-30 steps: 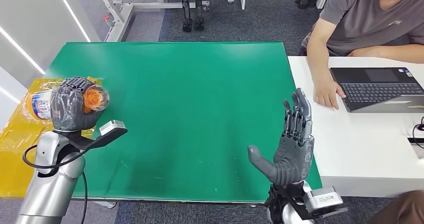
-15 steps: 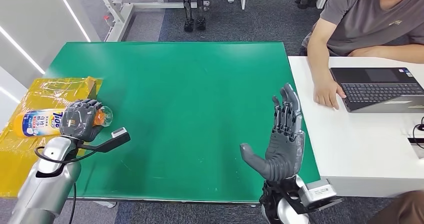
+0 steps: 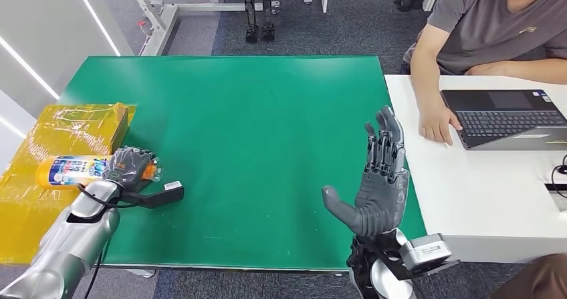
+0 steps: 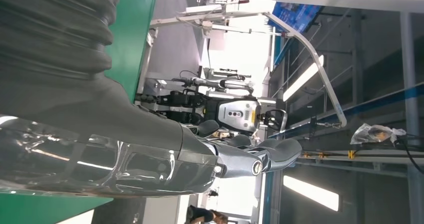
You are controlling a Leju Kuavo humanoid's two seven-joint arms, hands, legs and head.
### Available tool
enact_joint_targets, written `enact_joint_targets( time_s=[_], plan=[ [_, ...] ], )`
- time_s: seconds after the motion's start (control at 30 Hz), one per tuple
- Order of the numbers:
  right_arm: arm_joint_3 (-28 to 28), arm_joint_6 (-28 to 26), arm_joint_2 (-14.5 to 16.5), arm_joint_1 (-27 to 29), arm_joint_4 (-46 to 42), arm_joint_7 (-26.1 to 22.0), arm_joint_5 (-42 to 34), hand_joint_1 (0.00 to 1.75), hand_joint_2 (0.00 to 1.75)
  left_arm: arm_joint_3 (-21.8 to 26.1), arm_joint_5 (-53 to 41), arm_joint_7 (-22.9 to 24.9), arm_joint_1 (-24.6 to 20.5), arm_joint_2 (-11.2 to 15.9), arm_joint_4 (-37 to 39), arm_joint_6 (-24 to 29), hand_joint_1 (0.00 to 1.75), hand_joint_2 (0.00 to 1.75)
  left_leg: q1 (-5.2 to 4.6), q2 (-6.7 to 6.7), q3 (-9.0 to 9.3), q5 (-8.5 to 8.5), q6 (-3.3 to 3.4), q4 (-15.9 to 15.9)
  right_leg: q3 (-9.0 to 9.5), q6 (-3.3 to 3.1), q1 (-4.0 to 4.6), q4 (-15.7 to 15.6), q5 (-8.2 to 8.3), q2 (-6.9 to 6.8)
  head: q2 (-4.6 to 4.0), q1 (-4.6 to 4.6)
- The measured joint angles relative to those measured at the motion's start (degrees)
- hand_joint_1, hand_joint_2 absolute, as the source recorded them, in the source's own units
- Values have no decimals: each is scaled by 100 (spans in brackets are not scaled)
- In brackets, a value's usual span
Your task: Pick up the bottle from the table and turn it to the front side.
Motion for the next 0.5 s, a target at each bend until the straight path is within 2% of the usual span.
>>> enact_joint_targets(
  time_s=[0.1,0.13,0.23,0.27,0.5],
  plan=[
    [-3,29,10,-10,17,1,0,0,175,-57,-9,50,-115,-33,270,-76,175,175,0,1,0,0,0,0,0,0,0,0,0,1,0,0],
    [-3,31,14,-13,22,1,1,0,175,-68,-9,55,-145,-44,344,-108,165,175,0,1,0,0,0,0,0,0,0,0,0,1,0,1],
    [-5,33,29,-22,34,4,5,0,175,-116,-8,62,-225,-74,546,-335,34,175,0,0,0,0,0,0,0,0,0,0,0,1,0,0],
    [-6,33,37,-26,39,4,7,0,175,-133,-7,61,-246,-85,600,-425,0,175,0,0,0,0,0,0,0,0,0,0,0,1,0,0],
    [-11,31,61,-67,72,7,13,0,175,-180,2,43,-409,-151,772,-647,0,175,-1,-2,4,0,0,0,7,0,0,1,0,-4,0,0]
  ],
)
